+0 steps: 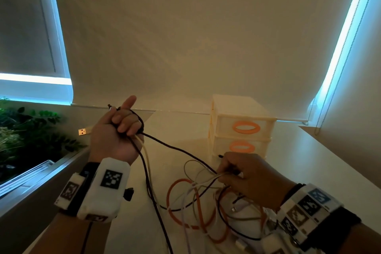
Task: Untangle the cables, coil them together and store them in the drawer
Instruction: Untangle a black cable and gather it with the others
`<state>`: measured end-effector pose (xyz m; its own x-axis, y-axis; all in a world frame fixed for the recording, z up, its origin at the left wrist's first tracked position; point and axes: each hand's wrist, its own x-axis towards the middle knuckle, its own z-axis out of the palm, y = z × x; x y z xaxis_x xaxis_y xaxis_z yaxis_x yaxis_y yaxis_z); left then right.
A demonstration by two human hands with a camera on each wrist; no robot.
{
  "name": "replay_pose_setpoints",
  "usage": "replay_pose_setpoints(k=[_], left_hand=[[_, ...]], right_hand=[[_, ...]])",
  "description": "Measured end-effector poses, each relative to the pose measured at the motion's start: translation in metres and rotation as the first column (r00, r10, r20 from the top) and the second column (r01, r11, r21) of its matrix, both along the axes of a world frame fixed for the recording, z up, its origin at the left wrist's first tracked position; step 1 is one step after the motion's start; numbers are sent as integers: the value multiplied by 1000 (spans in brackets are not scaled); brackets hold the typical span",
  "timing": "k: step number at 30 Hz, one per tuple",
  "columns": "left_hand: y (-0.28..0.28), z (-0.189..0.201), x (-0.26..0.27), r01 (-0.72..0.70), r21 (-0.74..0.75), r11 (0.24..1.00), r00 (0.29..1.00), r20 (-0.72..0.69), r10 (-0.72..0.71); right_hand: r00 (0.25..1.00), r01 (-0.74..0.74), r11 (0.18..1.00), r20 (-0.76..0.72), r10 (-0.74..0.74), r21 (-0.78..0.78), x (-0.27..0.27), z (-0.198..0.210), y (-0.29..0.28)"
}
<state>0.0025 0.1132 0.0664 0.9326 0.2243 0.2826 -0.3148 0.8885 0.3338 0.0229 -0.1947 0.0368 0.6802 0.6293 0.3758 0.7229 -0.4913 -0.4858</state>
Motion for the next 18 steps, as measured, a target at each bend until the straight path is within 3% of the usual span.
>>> replay_pose_setpoints(k=[3, 6, 11, 16, 18], left_hand=[[9, -1, 2, -45, -41, 998, 998, -38, 43], [17, -3, 3, -79, -75, 994, 996, -49, 75], [-9, -4, 4, -11, 43, 999, 997, -79, 14], [-43, -4, -2, 93, 154, 984, 994, -65, -84], [-54, -5, -5, 131, 193, 972, 991, -63, -121]], right_hand=[[993, -82, 996, 87, 80, 18, -1, 0, -13], [979, -131, 988, 144, 143, -86, -2, -3, -25], [985, -163, 962, 20, 172, -220, -11, 0, -26], [998, 48, 998, -35, -47, 36, -25, 27, 17], [999, 39, 999, -24, -38, 23, -29, 38, 43]])
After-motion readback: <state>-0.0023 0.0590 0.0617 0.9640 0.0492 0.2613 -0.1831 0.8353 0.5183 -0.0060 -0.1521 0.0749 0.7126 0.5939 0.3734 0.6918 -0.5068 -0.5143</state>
